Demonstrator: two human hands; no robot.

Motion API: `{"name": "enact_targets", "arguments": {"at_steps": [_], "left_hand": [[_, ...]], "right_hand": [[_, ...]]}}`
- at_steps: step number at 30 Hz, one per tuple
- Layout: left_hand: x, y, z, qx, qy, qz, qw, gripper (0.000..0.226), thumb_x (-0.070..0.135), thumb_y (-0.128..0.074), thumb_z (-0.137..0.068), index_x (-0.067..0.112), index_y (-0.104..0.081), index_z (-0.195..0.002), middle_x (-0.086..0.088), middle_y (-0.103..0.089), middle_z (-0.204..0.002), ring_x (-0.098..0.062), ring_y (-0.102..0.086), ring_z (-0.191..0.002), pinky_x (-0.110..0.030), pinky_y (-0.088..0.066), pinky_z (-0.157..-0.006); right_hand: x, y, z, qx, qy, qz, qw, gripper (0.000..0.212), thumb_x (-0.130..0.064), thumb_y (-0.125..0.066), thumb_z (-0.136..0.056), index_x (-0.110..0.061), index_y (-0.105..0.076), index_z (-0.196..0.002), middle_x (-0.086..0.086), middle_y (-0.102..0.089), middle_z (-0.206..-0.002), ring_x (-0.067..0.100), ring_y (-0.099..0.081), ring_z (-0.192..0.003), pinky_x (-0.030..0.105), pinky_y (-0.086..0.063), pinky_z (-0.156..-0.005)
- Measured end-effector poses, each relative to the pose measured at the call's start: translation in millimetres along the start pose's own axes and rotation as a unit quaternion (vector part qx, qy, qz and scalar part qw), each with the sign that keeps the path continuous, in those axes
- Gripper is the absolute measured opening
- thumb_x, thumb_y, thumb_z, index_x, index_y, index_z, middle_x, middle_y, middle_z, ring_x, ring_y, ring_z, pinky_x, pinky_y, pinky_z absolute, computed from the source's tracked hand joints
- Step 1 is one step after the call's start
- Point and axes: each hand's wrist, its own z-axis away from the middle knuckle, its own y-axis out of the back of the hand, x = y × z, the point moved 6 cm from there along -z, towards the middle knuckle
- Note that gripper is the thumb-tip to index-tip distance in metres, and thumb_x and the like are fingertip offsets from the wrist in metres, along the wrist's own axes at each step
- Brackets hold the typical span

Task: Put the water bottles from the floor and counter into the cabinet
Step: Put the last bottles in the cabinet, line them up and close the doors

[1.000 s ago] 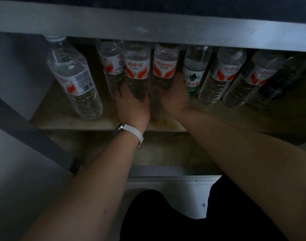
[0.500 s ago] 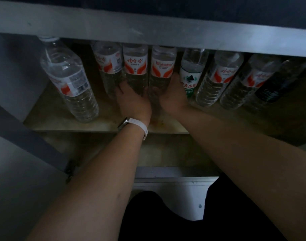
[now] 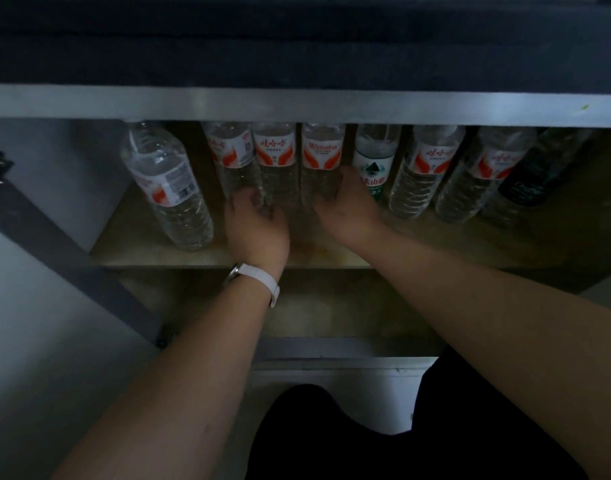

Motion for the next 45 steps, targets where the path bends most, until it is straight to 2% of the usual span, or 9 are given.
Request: {"name": "enact_targets", "arguments": {"at_steps": [3, 8, 11, 14, 18, 21, 29, 36, 45], "left_hand": [[-1.9, 32.7, 12.3, 0.012, -0.028, -0.011, 0.999, 0.031, 0.021, -0.069, -0.09, 0.01, -0.063, -0.119, -0.011, -0.061, -0.122, -0.025, -0.06, -0.108, -0.027, -0.04, -0.083], [-14.5, 88.6, 20.8, 0.05, -0.016, -0.048, 0.997, 0.026, 0.021, -0.07, -0.087, 0.011, -0.062, -0.11, -0.009, -0.058, -0.117, -0.025, -0.058, -0.1, -0.028, -0.039, -0.079], [-20.2, 113.4, 20.7, 0.069, -0.02, -0.057, 0.996, 0.028, 0.025, -0.071, -0.087, 0.014, -0.061, -0.111, -0.004, -0.055, -0.113, -0.026, -0.06, -0.097, -0.029, -0.04, -0.077], [-27.6, 126.5, 11.8, 0.063, -0.008, -0.051, 0.997, 0.041, 0.03, -0.075, -0.086, 0.017, -0.058, -0.12, -0.001, -0.054, -0.119, -0.02, -0.057, -0.101, -0.029, -0.042, -0.082], [-38.3, 121.0, -8.6, 0.007, 0.008, -0.002, 1.0, 0.062, 0.042, -0.08, -0.078, 0.024, -0.053, -0.131, 0.003, -0.057, -0.129, -0.013, -0.058, -0.112, -0.034, -0.049, -0.095], [-44.9, 112.8, -21.7, 0.001, 0.031, 0.028, 0.999, 0.07, 0.048, -0.082, -0.072, 0.029, -0.052, -0.132, 0.005, -0.06, -0.13, -0.014, -0.062, -0.115, -0.044, -0.055, -0.097], [-53.8, 98.8, -42.4, 0.037, 0.047, 0.048, 0.997, 0.075, 0.049, -0.08, -0.079, 0.024, -0.047, -0.141, 0.003, -0.06, -0.137, -0.02, -0.06, -0.123, -0.033, -0.048, -0.094], [-57.5, 94.3, -64.0, 0.061, 0.051, 0.051, 0.996, 0.073, 0.045, -0.082, -0.078, 0.024, -0.048, -0.14, 0.004, -0.059, -0.139, -0.017, -0.058, -0.127, -0.027, -0.043, -0.095], [-65.6, 80.5, -98.6, 0.061, 0.04, 0.057, 0.996, 0.079, 0.043, -0.081, -0.079, 0.024, -0.044, -0.146, 0.003, -0.054, -0.146, -0.019, -0.053, -0.133, -0.039, -0.046, -0.107]], "right_hand": [[-7.5, 6.5, 10.2, -0.022, 0.004, 0.004, 1.0, 0.052, -0.042, -0.061, -0.088, -0.024, -0.045, -0.135, -0.003, -0.058, -0.13, 0.017, -0.057, -0.117, 0.038, -0.05, -0.095], [-31.6, -4.1, 26.0, -0.053, 0.05, 0.017, 0.997, 0.065, -0.058, -0.058, -0.076, -0.038, -0.042, -0.136, -0.01, -0.054, -0.135, 0.015, -0.056, -0.121, 0.043, -0.052, -0.096], [-50.1, -9.3, 41.9, -0.062, 0.081, 0.022, 0.995, 0.059, -0.052, -0.063, -0.083, -0.035, -0.044, -0.136, -0.007, -0.053, -0.136, 0.015, -0.054, -0.121, 0.037, -0.048, -0.097], [-65.5, -21.1, 50.5, -0.08, 0.127, 0.035, 0.988, 0.056, -0.04, -0.065, -0.086, -0.027, -0.046, -0.137, -0.002, -0.055, -0.134, 0.017, -0.054, -0.12, 0.037, -0.047, -0.099], [-81.2, -45.1, 53.1, -0.104, 0.153, 0.05, 0.981, 0.068, -0.042, -0.065, -0.084, -0.025, -0.037, -0.144, 0.001, -0.052, -0.138, 0.017, -0.054, -0.122, 0.04, -0.048, -0.1], [-84.3, -65.5, 48.0, -0.118, 0.135, 0.048, 0.983, 0.078, -0.047, -0.065, -0.081, -0.026, -0.03, -0.147, 0.001, -0.048, -0.142, 0.018, -0.053, -0.124, 0.041, -0.049, -0.099], [-88.4, -104.9, 35.4, -0.099, 0.095, 0.01, 0.99, 0.086, -0.056, -0.061, -0.081, -0.024, -0.022, -0.151, 0.002, -0.039, -0.15, 0.02, -0.045, -0.133, 0.044, -0.045, -0.106], [-78.8, -114.3, 29.0, -0.068, 0.041, -0.009, 0.997, 0.094, -0.034, -0.068, -0.088, -0.019, -0.005, -0.156, 0.004, -0.02, -0.161, 0.023, -0.027, -0.145, 0.033, -0.026, -0.114], [-77.6, -121.9, 24.6, -0.038, 0.031, 0.008, 0.999, 0.091, -0.019, -0.065, -0.089, -0.02, -0.003, -0.156, 0.007, -0.022, -0.16, 0.026, -0.034, -0.141, 0.029, -0.029, -0.106]]}}
